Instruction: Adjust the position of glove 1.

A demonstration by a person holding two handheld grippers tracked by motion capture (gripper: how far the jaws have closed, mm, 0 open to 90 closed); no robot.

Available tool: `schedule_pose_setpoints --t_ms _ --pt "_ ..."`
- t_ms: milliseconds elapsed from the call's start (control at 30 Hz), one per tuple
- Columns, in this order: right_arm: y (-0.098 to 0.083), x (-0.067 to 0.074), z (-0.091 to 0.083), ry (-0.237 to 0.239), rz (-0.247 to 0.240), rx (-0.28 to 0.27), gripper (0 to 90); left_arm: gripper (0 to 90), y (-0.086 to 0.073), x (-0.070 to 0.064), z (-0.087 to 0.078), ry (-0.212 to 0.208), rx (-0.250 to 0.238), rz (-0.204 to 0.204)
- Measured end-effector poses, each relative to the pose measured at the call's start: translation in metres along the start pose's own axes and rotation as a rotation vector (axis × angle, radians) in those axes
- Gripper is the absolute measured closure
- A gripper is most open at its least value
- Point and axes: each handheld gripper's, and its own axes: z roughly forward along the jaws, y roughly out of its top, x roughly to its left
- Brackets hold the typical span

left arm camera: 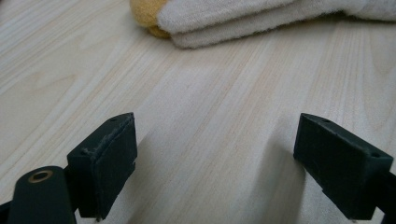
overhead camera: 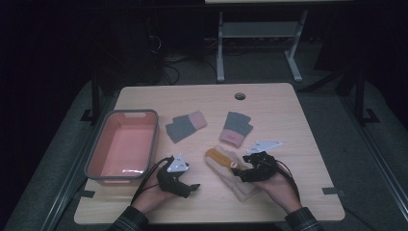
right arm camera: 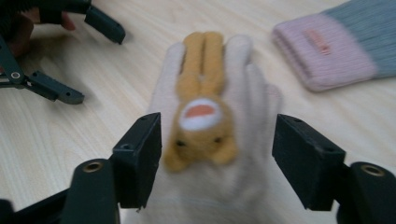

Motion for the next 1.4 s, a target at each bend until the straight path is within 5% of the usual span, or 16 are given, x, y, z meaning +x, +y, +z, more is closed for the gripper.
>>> schedule_pose_setpoints --t_ms 100,300,433,600,700,1100,1400 --pt "-0.004 -0.009 -0.009 -0.001 -0.014 -0.023 35.9 12.6 0.000 0.000 0.000 0.000 0.000 0.000" --pt "-0.016 -0.027 -0.025 0.006 -0.034 -0.014 74.8 13.1 0.005 -0.002 0.000 0.016 0.037 -0.018" --pt "-0.026 -0.038 -0.028 -0.007 -0.082 0.053 89.9 36.3 0.011 -0.003 -0.004 -0.011 0.053 -0.035" --pt "-0.038 -0.043 -0.022 0.012 -0.113 0.115 89.9 76.9 0.020 -0.008 -0.003 -0.069 0.067 -0.061" --pt "-0.040 -0.044 -0.017 0.028 -0.118 0.137 90.0 89.3 0.030 -0.011 0.000 -0.094 0.061 -0.068" --pt "-0.036 -0.033 -0.005 0.084 -0.160 0.170 90.0 89.3 0.061 -0.021 0.033 -0.109 0.048 -0.045" --pt "-0.031 -0.015 0.007 0.146 -0.205 0.180 90.0 88.9 0.060 -0.009 0.032 -0.088 0.064 -0.065"
